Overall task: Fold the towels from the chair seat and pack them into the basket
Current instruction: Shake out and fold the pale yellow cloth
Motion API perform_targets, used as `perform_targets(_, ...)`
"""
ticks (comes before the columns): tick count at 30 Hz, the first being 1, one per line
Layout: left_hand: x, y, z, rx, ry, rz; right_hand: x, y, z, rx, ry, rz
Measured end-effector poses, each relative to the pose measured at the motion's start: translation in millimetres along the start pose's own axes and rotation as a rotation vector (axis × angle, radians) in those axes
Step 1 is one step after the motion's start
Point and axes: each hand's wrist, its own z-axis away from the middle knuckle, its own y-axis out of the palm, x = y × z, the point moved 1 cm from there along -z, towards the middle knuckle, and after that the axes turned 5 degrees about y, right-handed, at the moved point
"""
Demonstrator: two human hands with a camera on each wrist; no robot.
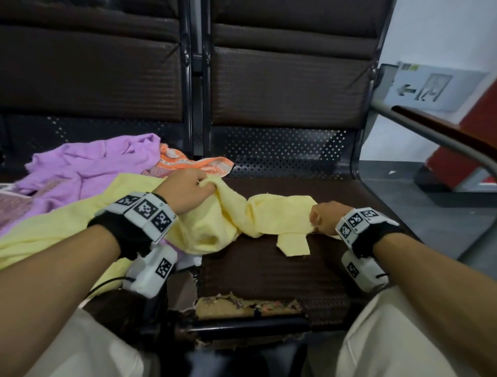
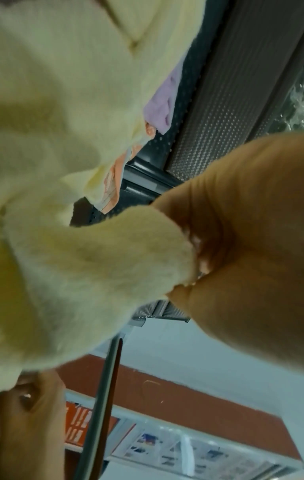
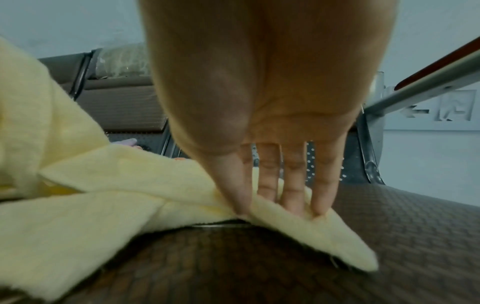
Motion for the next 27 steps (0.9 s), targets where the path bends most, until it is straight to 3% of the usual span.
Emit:
perform_targets(6,-10,0,-1,-0.03,-0.072,0.123,8,-6,7,0.011,-0.037,-0.038)
perform_targets(9,-23,-1,0,-0.023,-0.099,0.276,17,-22,16,-0.169,-0.143,-0.371)
perform_targets(13,-43,-3,3,-0.018,-0.015,0.512,52,-48,43,-0.375,-0.397,-0.91)
perform_targets(16,-54,-8,7,-0.006,0.075,0.645,80,-56,64,-0.246,-0.529,-1.156)
perform_targets(19,-58,-14,11,-0.05,0.104,0.718,93,-55,72,-0.168,-0.612,-1.01)
perform_targets(21,-57,-18,13,-0.109,0.106,0.71,93,-57,73,-0.192,-0.604,-0.968)
perform_targets(24,-47,-23,13,-0.172,0.105,0.652,83,-64,70,-0.241,-0.555,-1.189)
perform_targets(27,-37,-26,15,-0.14,0.167,0.29,70,-72,65,-0.415,-0.524,-1.28)
